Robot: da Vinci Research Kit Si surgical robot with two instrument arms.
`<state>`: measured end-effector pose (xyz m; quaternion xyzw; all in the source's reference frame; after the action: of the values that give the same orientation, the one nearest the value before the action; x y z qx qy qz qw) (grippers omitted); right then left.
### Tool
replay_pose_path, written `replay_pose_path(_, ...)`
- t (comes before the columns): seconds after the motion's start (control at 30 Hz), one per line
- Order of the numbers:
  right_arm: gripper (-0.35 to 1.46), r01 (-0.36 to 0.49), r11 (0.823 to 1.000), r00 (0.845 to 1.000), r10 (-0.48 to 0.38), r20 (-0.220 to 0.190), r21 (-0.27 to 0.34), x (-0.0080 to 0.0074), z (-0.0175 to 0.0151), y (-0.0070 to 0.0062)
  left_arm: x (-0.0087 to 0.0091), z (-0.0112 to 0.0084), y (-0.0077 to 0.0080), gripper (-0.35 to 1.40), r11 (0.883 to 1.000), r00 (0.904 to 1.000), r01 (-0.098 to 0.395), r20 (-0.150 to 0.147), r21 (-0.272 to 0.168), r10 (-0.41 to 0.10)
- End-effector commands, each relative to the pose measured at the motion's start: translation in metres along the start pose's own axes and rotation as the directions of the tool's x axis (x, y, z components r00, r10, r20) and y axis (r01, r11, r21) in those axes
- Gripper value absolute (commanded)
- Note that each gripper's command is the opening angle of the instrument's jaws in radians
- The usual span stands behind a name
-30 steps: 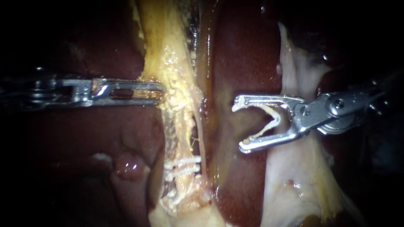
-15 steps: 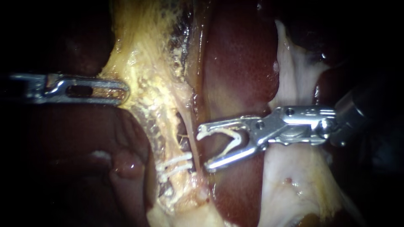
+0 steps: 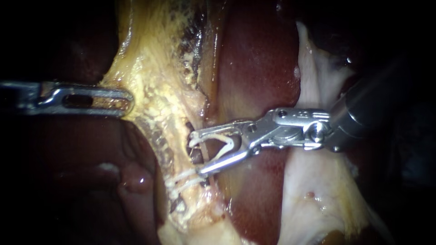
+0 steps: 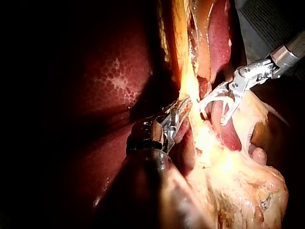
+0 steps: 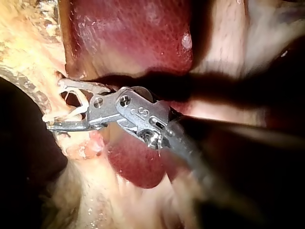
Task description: Clipping third clip left tube
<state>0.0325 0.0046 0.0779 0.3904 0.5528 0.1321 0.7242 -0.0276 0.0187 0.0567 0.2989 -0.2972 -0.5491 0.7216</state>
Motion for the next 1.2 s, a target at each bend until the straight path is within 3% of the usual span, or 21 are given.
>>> replay_pose_path(0.03, 0.53, 0.002, 1.000, 1.000, -0.002, 0.009, -0.005, -0.0002, 0.0003, 0.0002, 0.0000, 0.0000, 0.0000, -0.35, 1.000, 1.0000, -0.001, 0.000, -0.001, 0.001)
replay_pose_path(0.23, 0.53, 0.003, 1.000, 0.999, -0.003, 0.035, -0.019, -0.0014, 0.0017, 0.0011, 0.0001, -0.0001, -0.0002, -0.35, 1.000, 1.0000, 0.000, 0.001, -0.001, 0.000)
replay_pose_path(0.53, 0.53, -0.019, 1.000, 0.999, 0.018, 0.051, 0.017, -0.0021, 0.0038, 0.0014, 0.0001, -0.0001, -0.0002, -0.35, 1.000, 1.0000, 0.000, 0.001, -0.001, 0.000)
replay_pose_path(0.9, 0.51, -0.108, 0.976, 0.989, 0.124, -0.078, 0.188, -0.0010, 0.0043, 0.0002, 0.0001, -0.0001, -0.0002, -0.35, 1.000, 1.0000, 0.000, 0.001, -0.001, 0.000)
replay_pose_path(1.2, 0.51, -0.140, 0.946, 0.975, 0.183, -0.125, 0.291, -0.0001, 0.0062, -0.0008, 0.0000, 0.0000, -0.0001, -0.35, 1.000, 1.0000, -0.001, 0.000, -0.001, 0.001)
